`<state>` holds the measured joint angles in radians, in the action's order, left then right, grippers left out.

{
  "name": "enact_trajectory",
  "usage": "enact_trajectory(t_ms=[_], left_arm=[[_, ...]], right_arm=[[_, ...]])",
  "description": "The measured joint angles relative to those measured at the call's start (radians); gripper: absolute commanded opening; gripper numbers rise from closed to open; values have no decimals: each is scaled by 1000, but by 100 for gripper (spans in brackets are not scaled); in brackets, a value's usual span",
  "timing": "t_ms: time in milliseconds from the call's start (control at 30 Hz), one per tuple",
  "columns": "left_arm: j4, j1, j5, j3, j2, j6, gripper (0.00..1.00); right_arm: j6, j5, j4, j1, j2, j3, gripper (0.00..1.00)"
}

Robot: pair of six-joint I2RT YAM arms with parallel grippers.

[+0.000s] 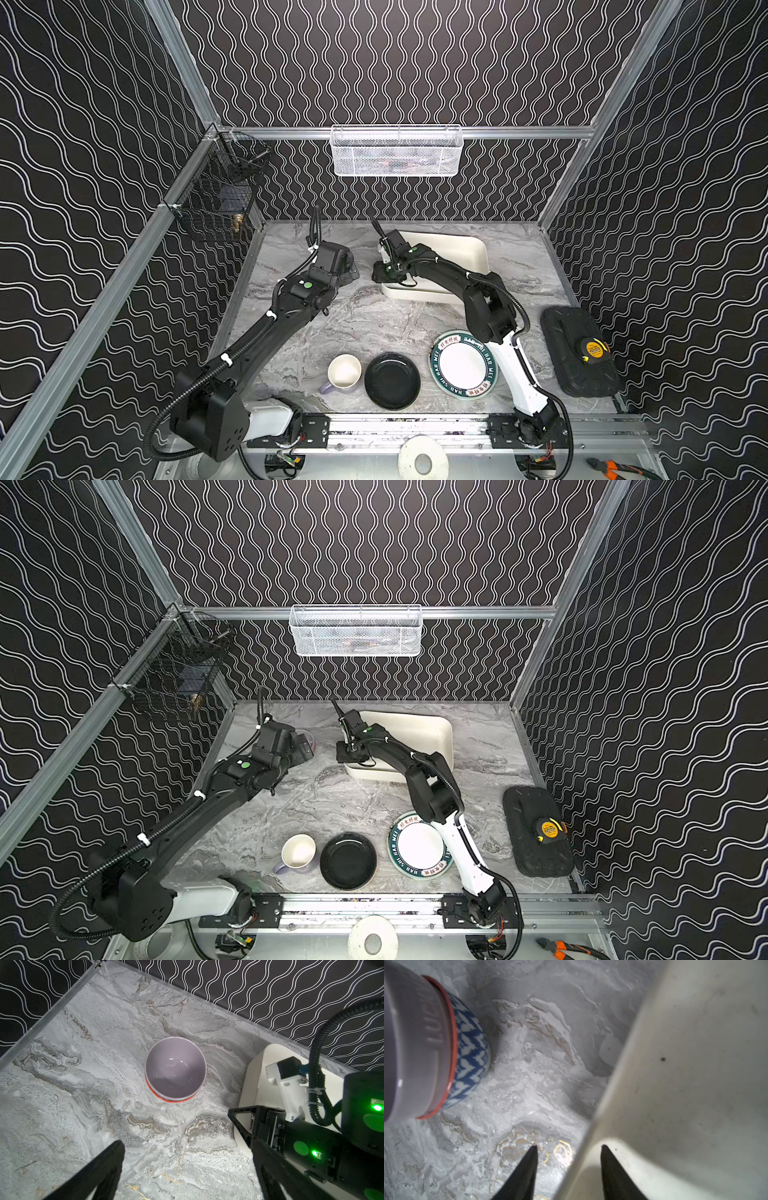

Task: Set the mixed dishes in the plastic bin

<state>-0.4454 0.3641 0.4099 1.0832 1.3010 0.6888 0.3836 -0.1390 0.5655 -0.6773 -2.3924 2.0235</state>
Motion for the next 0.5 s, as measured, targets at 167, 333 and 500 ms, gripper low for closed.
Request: enact_trajectory(t_ms=[167,333,500], left_arm=[[0,5,-36,-32,-23,8,99],[9,66,-68,-66,-64,13,99],[33,167,-114,-116,-58,15,99]], right_arm=[[-22,37,-8,11,193,-198,67],[-37,132,-16,40,581,-458,72],[-5,222,28,56,871,-723,72]])
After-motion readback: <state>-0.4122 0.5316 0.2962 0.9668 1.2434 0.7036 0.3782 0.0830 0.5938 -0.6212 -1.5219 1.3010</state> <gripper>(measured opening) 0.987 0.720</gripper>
